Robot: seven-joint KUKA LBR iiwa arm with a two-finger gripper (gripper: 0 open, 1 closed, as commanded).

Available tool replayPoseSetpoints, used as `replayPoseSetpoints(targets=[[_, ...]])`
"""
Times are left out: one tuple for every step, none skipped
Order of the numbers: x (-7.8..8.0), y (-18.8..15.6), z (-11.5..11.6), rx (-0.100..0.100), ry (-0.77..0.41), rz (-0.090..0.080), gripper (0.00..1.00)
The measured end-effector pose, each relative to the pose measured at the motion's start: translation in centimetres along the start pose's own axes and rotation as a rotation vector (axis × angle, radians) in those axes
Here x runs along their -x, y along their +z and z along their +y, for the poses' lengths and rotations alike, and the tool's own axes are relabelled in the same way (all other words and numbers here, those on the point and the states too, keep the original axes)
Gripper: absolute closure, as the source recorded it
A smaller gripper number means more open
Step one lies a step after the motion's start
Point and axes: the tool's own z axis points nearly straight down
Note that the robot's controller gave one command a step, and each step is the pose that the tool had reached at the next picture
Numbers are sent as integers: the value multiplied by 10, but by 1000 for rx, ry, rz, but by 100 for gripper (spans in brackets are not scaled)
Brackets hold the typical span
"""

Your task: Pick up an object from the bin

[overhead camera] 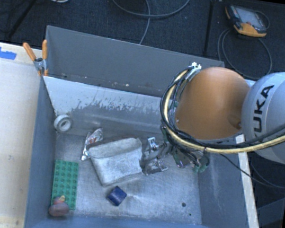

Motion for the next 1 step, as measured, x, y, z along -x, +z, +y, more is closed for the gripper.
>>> replayPoseSetpoints(targets=[[-1, 4, 0, 2, 3, 7, 0]])
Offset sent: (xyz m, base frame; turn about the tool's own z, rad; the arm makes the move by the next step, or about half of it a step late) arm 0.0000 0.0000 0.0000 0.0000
